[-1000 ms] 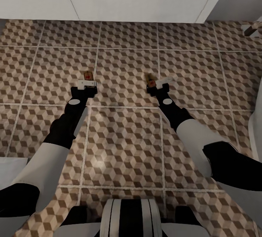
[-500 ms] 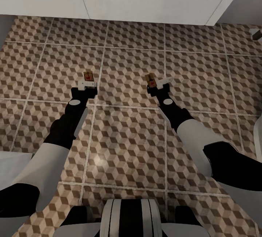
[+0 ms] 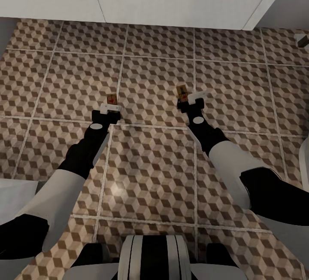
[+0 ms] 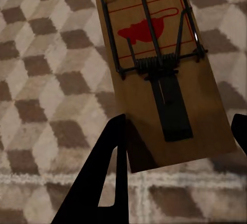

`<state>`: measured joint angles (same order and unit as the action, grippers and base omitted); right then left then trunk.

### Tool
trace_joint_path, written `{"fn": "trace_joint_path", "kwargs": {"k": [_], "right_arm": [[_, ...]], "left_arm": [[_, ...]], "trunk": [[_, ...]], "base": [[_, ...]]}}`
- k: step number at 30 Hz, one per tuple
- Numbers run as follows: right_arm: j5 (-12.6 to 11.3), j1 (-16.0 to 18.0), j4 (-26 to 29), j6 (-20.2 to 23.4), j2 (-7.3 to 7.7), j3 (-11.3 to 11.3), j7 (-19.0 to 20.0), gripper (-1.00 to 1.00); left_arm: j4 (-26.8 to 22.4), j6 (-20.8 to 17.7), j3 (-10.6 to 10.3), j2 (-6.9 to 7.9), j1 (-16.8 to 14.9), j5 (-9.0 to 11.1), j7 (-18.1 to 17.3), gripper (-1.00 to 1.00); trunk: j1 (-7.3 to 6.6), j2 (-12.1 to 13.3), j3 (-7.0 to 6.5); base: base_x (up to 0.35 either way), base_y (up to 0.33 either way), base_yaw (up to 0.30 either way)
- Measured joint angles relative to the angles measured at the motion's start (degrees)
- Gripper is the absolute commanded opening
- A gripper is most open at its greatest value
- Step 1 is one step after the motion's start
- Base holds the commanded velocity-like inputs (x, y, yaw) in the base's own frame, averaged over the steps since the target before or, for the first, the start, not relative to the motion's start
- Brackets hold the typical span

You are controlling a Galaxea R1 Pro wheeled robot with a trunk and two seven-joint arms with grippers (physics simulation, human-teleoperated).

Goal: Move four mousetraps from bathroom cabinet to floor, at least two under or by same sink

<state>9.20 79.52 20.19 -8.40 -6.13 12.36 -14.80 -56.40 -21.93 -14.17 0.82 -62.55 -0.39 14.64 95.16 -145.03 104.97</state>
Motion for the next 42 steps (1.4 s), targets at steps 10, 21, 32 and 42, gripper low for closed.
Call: {"fn": "trace_joint_path", "kwargs": {"k": [10,21,32,42], "right_arm": [[-0.40,-0.11,-0.32,0.23,1.94,-0.08,0.64,-1.00],[-3.30,-0.17,-3.64,0.27,6.48,0.01,9.58,-1.00],[-4.05,-0.32,-3.97,0.16,6.64,0.07,10.16,-1.00],[-4.20,-0.42,-4.07,-1.99,6.26,0.06,10.33,-1.00]], "left_arm": [[1.40,0.00,-0.22,-0.02,0.00,-0.02,-0.19,-1.00],[4.22,0.20,-0.27,-0.51,0.00,0.11,-0.40,-1.00],[8.52,0.39,-0.23,-2.07,-0.01,0.02,-0.43,-1.00],[8.75,0.42,-0.23,-2.42,-0.01,-0.07,-0.42,-1.00]], "trunk": [[0.00,0.00,0.00],[0.00,0.00,0.00],[0.00,0.00,0.00],[0.00,0.00,0.00]], "base": [[0.000,0.000,0.000],[0.000,0.000,0.000],[0.000,0.000,0.000],[0.000,0.000,0.000]]}}
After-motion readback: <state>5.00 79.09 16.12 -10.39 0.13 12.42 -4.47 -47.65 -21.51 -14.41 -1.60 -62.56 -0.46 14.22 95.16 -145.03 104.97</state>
